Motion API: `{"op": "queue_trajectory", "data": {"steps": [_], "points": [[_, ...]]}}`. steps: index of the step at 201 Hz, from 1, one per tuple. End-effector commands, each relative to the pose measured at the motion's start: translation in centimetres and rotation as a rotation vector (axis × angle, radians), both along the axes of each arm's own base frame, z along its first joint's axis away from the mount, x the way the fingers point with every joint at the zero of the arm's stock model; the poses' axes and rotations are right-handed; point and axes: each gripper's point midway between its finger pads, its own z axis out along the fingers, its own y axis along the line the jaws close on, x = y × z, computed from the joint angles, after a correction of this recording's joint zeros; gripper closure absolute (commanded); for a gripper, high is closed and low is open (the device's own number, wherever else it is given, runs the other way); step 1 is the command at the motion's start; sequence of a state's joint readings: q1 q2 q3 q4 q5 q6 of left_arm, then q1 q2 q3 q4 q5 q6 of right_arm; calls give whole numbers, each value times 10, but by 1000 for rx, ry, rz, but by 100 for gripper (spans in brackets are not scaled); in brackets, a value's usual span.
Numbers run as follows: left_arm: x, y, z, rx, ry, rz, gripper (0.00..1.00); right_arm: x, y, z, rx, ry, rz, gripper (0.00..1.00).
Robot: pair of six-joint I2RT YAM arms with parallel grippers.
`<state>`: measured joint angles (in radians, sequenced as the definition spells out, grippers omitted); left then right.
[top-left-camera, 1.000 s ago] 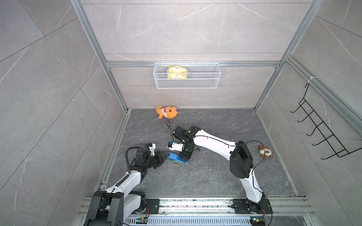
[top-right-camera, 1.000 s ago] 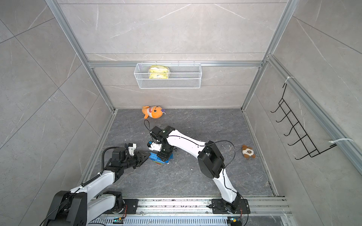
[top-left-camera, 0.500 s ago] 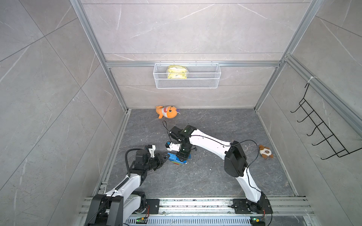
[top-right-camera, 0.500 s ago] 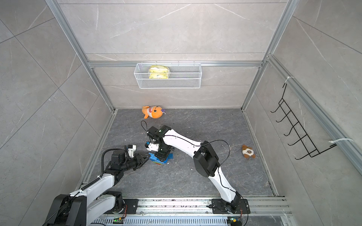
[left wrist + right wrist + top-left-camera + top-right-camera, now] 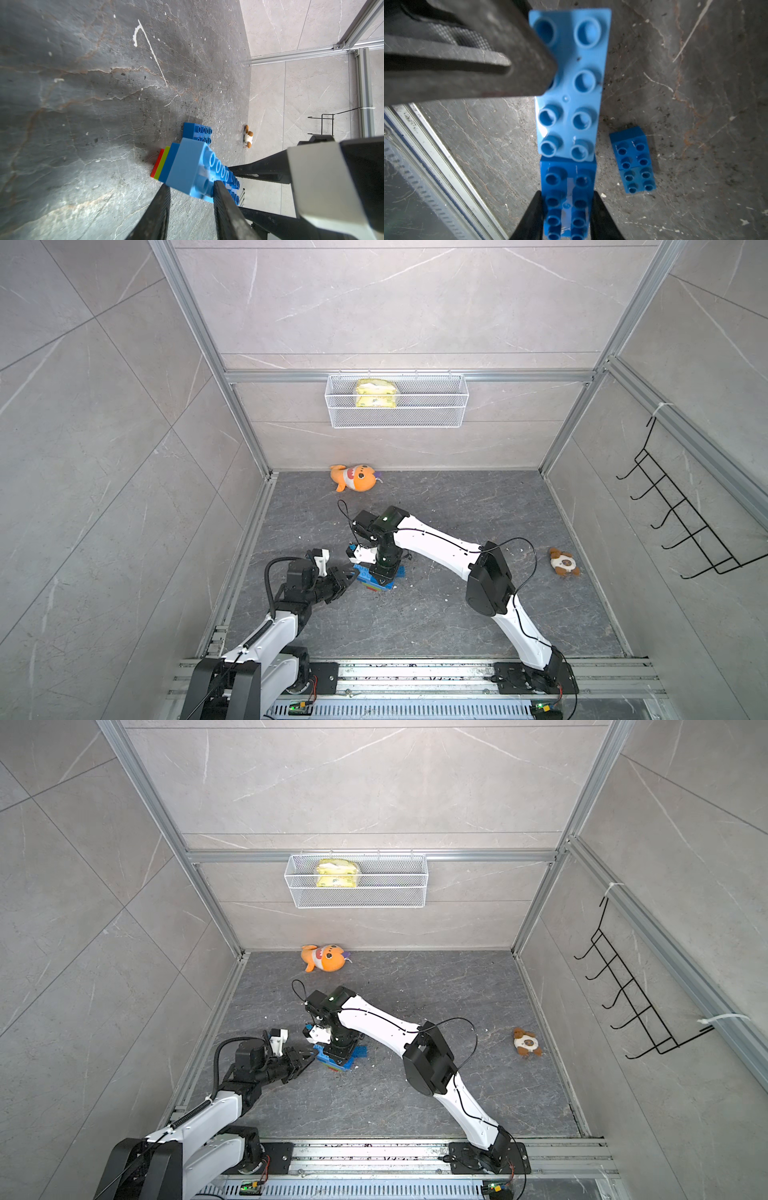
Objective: Assemble a heart with lego
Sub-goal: Assemble the lego brick with the lego brick.
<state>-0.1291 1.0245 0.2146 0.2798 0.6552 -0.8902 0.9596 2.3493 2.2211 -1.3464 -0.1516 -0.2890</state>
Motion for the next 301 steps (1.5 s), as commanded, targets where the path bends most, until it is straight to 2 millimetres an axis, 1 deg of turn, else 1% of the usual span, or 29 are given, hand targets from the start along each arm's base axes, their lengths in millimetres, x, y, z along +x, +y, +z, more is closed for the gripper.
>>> {"op": "queue_trajectory", "data": {"steps": [1,17,34,68,106,113,115,120,138,152,185,189,195,197,200,221,243,260,273,280,291,301], "points": [[1,1,3,4,-18,3,63,-22,-6,-27,-90,82,34,72],[0,1,3,6,-19,6,63,-18,-11,-31,-125,68,9,72],[-1,2,0,10,-15,10,63,-18,-11,-36,-147,72,-14,72],[-1,3,0,11,-15,10,63,-21,-15,-54,-206,86,-23,72],[0,3,-2,14,-14,11,63,-19,-8,-58,-207,95,-21,72],[0,3,-1,14,-17,13,63,-18,-6,-54,-202,93,-20,72],[1,3,-1,14,-18,13,63,-19,-7,-61,-215,102,-18,72],[1,3,-1,14,-18,14,63,-19,-6,-64,-223,109,-17,72],[0,3,0,8,-21,14,63,-19,-2,-65,-229,116,-8,72],[-2,3,1,10,-21,14,63,-18,4,-57,-205,110,-6,69],[-9,6,3,38,-23,15,63,-10,17,-15,-96,44,-25,59],[-9,7,3,44,-23,17,63,-9,17,-11,-89,38,-25,58],[-10,8,5,51,-29,19,63,-9,17,-12,-89,37,-27,55],[-10,8,5,55,-28,20,63,-9,18,-3,-70,25,-29,55],[-10,9,6,58,-31,22,63,-8,18,1,-61,19,-30,54],[-9,11,10,73,-45,32,63,-5,20,13,-10,-12,-43,47],[-8,11,11,75,-42,32,63,-1,16,25,44,-31,-71,45],[-8,11,10,74,-36,29,63,6,11,41,103,-57,-104,44],[-7,11,10,74,-32,29,63,13,5,53,158,-70,-141,43],[-7,11,9,74,-29,30,63,17,1,64,202,-79,-162,43],[-5,11,9,75,-29,31,63,24,-7,76,260,-88,-194,42],[-4,11,10,74,-30,32,63,30,-17,79,288,-102,-219,42]]}}
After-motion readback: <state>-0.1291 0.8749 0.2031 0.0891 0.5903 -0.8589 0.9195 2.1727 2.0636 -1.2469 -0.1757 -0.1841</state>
